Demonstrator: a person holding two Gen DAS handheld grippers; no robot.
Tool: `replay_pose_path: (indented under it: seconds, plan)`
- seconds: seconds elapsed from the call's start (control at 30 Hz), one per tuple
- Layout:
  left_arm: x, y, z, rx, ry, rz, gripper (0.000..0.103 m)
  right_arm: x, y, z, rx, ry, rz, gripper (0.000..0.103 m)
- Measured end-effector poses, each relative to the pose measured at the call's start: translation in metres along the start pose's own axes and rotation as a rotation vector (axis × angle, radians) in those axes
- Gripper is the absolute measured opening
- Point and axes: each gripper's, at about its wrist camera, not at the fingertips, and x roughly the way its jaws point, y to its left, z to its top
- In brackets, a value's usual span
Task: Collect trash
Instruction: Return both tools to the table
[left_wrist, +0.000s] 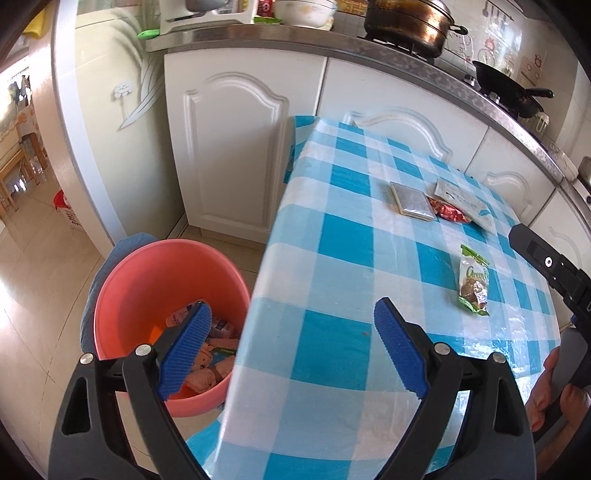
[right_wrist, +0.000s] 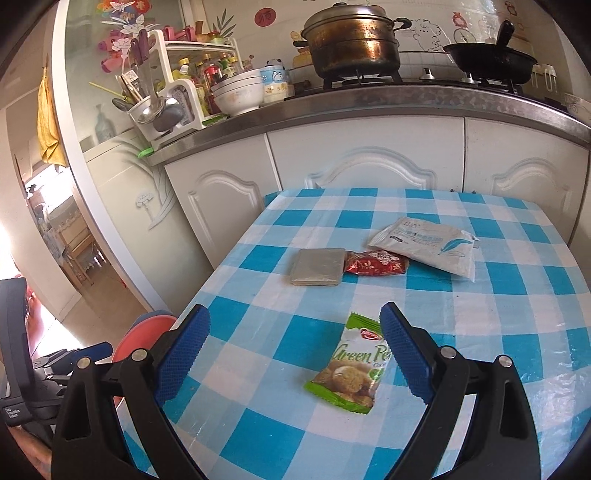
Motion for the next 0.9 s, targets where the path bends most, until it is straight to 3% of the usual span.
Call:
replay_pose_path:
  seconds: [0.33, 0.9]
  plan:
    - [0.007, -0.035, 0.003, 0.065, 0.011, -0.014, 0.09, -0.011, -0.036, 0.006, 0.06, -0.053, -0.044, 0.092]
    - [0.023, -0.086, 0.001, 0.163, 0.047, -0.038, 0.09, -0.013, -0.083, 0.006, 0.122, -0.064, -0.103, 0.092]
